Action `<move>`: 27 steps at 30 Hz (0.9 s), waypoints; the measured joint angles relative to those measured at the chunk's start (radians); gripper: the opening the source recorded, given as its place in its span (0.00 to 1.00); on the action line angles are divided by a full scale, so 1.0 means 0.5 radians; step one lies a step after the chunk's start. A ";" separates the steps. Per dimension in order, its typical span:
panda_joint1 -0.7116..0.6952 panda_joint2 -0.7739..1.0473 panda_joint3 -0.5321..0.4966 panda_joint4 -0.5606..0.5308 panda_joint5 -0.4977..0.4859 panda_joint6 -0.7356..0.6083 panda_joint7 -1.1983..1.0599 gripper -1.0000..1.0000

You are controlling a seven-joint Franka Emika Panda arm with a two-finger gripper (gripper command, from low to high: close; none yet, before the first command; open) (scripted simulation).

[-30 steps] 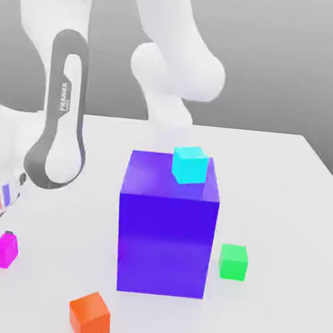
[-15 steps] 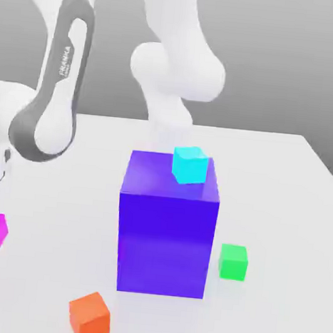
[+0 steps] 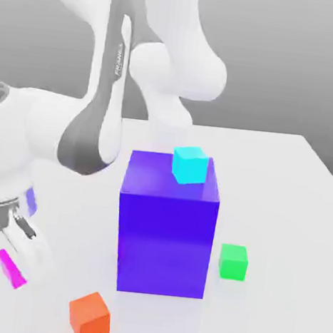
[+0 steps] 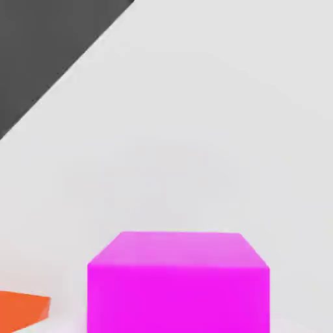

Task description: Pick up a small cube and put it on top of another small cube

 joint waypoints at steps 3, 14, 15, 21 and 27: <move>0.056 -0.058 0.106 -0.049 -0.019 -0.012 -0.211 0.00; 0.274 -0.274 0.499 -0.231 0.043 -0.046 -1.080 0.00; 0.303 -0.295 0.533 -0.247 0.060 -0.049 -1.167 0.00; 0.504 -0.425 0.703 -0.347 0.197 -0.066 -1.716 0.00; 0.788 -0.728 0.768 -0.700 0.502 0.098 -2.303 0.00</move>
